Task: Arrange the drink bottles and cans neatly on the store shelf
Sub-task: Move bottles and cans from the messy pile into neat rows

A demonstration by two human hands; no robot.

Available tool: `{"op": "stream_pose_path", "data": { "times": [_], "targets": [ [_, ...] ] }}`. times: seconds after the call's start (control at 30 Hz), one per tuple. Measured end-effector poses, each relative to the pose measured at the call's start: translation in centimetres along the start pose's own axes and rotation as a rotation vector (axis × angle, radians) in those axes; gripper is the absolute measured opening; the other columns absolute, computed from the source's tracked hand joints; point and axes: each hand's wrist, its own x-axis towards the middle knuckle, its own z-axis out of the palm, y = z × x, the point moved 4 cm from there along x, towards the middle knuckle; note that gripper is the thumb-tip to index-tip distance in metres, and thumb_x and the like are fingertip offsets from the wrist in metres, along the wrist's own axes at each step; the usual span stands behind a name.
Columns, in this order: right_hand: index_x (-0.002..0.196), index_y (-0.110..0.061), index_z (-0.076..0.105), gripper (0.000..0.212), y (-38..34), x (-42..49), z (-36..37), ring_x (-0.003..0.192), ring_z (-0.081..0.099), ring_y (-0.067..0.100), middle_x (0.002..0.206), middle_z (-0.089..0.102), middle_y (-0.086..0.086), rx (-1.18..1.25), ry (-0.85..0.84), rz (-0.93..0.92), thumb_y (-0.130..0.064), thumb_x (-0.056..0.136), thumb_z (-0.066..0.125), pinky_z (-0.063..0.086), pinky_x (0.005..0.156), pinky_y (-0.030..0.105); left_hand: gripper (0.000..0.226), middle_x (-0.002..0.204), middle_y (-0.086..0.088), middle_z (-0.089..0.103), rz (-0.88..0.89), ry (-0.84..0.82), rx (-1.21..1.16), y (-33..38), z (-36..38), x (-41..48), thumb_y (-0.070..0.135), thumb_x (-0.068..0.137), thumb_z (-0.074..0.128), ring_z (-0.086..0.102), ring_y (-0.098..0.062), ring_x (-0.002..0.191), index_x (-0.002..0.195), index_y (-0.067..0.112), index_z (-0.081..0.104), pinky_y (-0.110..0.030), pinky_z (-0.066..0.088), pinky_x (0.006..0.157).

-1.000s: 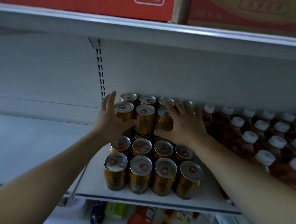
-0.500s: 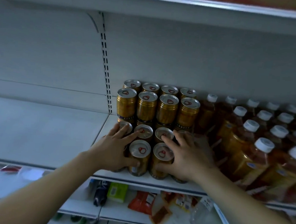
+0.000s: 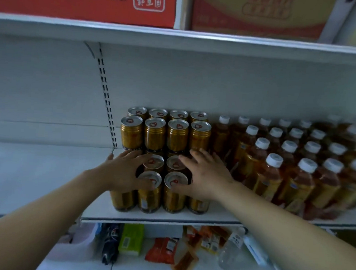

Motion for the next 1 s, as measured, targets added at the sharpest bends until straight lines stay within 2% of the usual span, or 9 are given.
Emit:
{"op": "stream_pose_path", "data": {
  "times": [0.13,0.2,0.33,0.43,0.63,0.7,0.77,0.9,1.0],
  "targets": [
    [0.154,-0.034,0.009,0.092,2.6,-2.5,-5.2,0.15,0.001,0.024,0.164,0.003,-0.001,-0.049,0.165,0.109,-0.083,0.08,0.035,0.004,0.119,0.045,0.096,0.158,0.005,0.017,0.088,0.033,-0.096,1.4,-2.4,0.7,0.076,0.072,0.053,0.022,-0.022,0.143,0.149,0.037,0.012,-0.047,0.027,0.114],
    [0.154,-0.032,0.013,0.089,4.8,-4.0,-7.2,0.149,0.007,0.024,0.163,0.008,-0.001,-0.076,0.215,0.186,-0.078,0.083,0.038,0.01,0.119,0.042,0.099,0.155,0.008,0.025,0.15,0.045,-0.17,2.9,-3.4,0.9,0.081,0.066,0.054,0.029,-0.019,0.14,0.148,0.038,0.02,-0.044,0.034,0.11],
    [0.153,-0.033,0.022,0.088,10.6,-6.7,-8.5,0.145,0.023,0.026,0.16,0.022,-0.002,-0.089,0.246,0.339,-0.08,0.08,0.039,0.025,0.115,0.04,0.089,0.157,0.005,0.021,0.251,0.064,-0.225,7.5,-4.6,1.0,0.061,0.079,0.062,0.026,-0.017,0.141,0.15,0.029,0.019,-0.031,0.029,0.11],
    [0.149,-0.035,0.029,0.089,14.8,-8.6,-8.4,0.141,0.032,0.025,0.157,0.031,-0.002,-0.079,0.244,0.386,-0.084,0.076,0.036,0.033,0.11,0.039,0.087,0.158,0.004,0.018,0.299,0.079,-0.271,11.5,-5.1,1.2,0.056,0.081,0.063,0.024,-0.016,0.142,0.15,0.029,0.018,-0.03,0.026,0.11],
    [0.152,-0.043,0.013,0.102,23.7,-11.9,-5.3,0.149,0.009,0.026,0.163,0.003,-0.009,-0.03,0.035,0.506,-0.095,0.066,0.029,0.015,0.116,0.05,0.085,0.139,0.013,0.035,0.338,0.114,-0.595,22.1,-3.3,4.2,0.053,0.072,0.075,0.034,-0.008,0.132,0.143,0.033,0.033,-0.025,0.03,0.106],
    [0.152,-0.043,0.013,0.104,25.2,-11.7,-3.9,0.149,0.008,0.027,0.163,-0.002,-0.01,0.02,0.058,0.488,-0.096,0.064,0.028,0.017,0.117,0.052,0.103,0.148,0.008,0.029,0.328,0.141,-0.726,25.6,-1.8,5.9,0.053,0.061,0.081,0.027,-0.013,0.139,0.146,0.033,0.025,-0.039,0.032,0.112],
    [0.152,-0.042,0.013,0.107,25.7,-11.1,-3.1,0.148,0.008,0.031,0.163,-0.001,-0.008,0.051,0.095,0.451,-0.098,0.061,0.025,0.018,0.116,0.055,0.121,0.155,0.01,0.012,0.256,0.188,-0.762,28.2,-0.1,7.0,0.049,0.053,0.081,0.008,-0.015,0.145,0.151,0.028,0.013,-0.044,0.024,0.117],
    [0.152,-0.043,0.006,0.106,26.7,-11.4,-3.8,0.149,0.003,0.031,0.163,-0.003,-0.005,-0.051,0.059,0.287,-0.095,0.064,0.033,0.012,0.116,0.058,0.099,0.153,0.011,0.025,0.108,0.415,-0.864,29.5,2.4,8.0,0.041,0.052,0.081,0.021,-0.012,0.143,0.139,0.036,0.033,-0.044,0.028,0.115],
    [0.152,-0.044,0.001,0.109,29.5,-11.7,-4.8,0.149,-0.001,0.03,0.163,-0.003,-0.007,-0.114,0.015,0.166,-0.092,0.063,0.045,0.011,0.116,0.059,0.095,0.15,0.013,0.031,-0.005,0.399,-0.887,29.5,3.1,8.0,0.046,0.052,0.081,0.024,-0.014,0.143,0.135,0.044,0.034,-0.045,0.025,0.116]
  ]
}}
